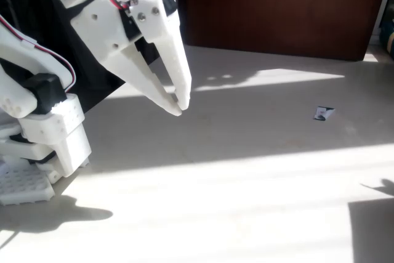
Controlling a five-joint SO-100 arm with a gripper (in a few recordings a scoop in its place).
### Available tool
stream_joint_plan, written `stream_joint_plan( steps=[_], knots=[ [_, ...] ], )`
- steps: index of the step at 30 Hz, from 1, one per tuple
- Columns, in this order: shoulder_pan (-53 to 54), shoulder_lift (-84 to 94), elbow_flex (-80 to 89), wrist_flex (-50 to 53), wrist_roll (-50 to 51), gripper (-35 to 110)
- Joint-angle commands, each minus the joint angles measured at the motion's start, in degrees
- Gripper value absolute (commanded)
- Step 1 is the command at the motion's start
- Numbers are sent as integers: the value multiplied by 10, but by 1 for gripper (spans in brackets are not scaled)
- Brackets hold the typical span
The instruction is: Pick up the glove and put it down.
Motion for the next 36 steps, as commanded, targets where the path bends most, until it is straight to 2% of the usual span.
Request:
stream_joint_plan(
  steps=[1, 4, 12, 36],
  knots=[
    [-2, 48, 47, -69, -4, 1],
    [-2, 94, 114, -102, -4, 1],
    [-1, 214, 252, -105, -4, 1],
    [-1, 427, 485, -105, -4, 1]
  ],
)
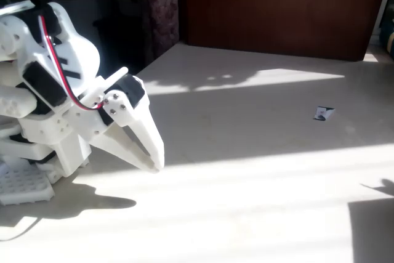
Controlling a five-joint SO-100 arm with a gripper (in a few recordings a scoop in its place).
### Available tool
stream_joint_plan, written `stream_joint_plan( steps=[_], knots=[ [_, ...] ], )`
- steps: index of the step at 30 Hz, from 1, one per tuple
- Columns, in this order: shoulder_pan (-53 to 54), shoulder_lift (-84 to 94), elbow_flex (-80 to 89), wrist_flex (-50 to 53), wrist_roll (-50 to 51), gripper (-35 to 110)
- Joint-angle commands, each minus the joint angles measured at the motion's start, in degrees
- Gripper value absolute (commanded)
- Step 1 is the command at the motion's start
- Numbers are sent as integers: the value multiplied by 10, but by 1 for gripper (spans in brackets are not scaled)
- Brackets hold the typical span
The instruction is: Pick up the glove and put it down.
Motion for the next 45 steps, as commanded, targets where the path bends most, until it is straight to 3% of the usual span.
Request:
stream_joint_plan(
  steps=[1, 45],
  knots=[
    [-1, 27, 10, -7, -4, 1],
    [-3, 78, 60, 1, -4, 0]
  ],
)
